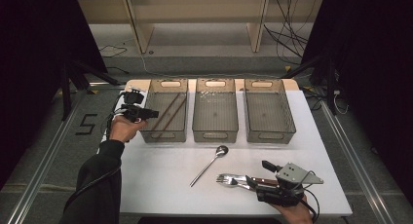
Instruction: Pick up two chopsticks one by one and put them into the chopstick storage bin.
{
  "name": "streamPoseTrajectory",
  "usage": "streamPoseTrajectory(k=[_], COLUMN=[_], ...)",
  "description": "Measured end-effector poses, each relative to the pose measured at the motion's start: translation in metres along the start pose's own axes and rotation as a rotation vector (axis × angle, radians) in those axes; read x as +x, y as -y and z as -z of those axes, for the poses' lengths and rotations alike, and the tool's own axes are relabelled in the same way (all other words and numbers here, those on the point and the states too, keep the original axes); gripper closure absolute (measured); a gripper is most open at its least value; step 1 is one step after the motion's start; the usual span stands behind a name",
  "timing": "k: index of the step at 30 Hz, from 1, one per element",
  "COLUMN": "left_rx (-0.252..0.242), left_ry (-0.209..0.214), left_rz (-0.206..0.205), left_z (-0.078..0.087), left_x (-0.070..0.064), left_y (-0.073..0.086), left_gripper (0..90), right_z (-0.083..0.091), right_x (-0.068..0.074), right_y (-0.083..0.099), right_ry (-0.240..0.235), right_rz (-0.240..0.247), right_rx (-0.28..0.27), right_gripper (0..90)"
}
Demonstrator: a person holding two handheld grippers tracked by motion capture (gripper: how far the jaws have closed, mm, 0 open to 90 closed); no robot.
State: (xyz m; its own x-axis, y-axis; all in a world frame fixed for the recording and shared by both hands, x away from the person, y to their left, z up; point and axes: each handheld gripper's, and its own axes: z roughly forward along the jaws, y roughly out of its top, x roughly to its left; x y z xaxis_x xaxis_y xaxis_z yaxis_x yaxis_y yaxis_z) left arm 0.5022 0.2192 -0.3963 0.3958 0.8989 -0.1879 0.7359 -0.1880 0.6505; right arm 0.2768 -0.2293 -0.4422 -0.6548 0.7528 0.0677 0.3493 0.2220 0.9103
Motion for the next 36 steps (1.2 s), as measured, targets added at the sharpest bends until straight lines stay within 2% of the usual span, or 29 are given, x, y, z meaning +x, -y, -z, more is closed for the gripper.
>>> streamPoseTrajectory(k=[3,6,10,15,23,26,31,36], left_rx=[-0.014,-0.038,-0.067,-0.070,-0.061,-0.020,-0.003,0.019], left_ry=[0.020,0.006,0.030,0.045,0.069,0.071,0.078,0.083], left_rz=[0.005,-0.015,-0.004,-0.012,-0.050,-0.084,-0.125,-0.145], left_z=[0.008,0.017,0.027,0.034,0.044,0.042,0.040,0.033], left_x=[-0.007,-0.017,-0.026,-0.039,-0.066,-0.077,-0.094,-0.105], left_y=[-0.002,0.000,0.007,0.016,0.028,0.033,0.038,0.046], left_gripper=[45.1,34.4,28.5,24.3,24.0,23.2,22.2,21.6], right_z=[0.000,0.000,0.001,0.001,0.000,0.000,0.001,0.001], right_x=[0.000,0.000,0.000,0.001,0.001,0.001,0.001,0.001], right_y=[0.000,0.000,0.000,0.000,0.000,0.000,-0.001,-0.001], right_ry=[0.000,-0.001,0.000,0.001,0.000,0.001,0.002,0.000], right_rz=[0.002,0.003,0.002,0.003,0.005,0.005,0.006,0.007], right_rx=[-0.001,-0.002,-0.003,-0.001,0.000,0.001,-0.002,-0.003], right_gripper=[24.9,24.9,24.9,24.9,24.9,24.9,24.9,24.9])
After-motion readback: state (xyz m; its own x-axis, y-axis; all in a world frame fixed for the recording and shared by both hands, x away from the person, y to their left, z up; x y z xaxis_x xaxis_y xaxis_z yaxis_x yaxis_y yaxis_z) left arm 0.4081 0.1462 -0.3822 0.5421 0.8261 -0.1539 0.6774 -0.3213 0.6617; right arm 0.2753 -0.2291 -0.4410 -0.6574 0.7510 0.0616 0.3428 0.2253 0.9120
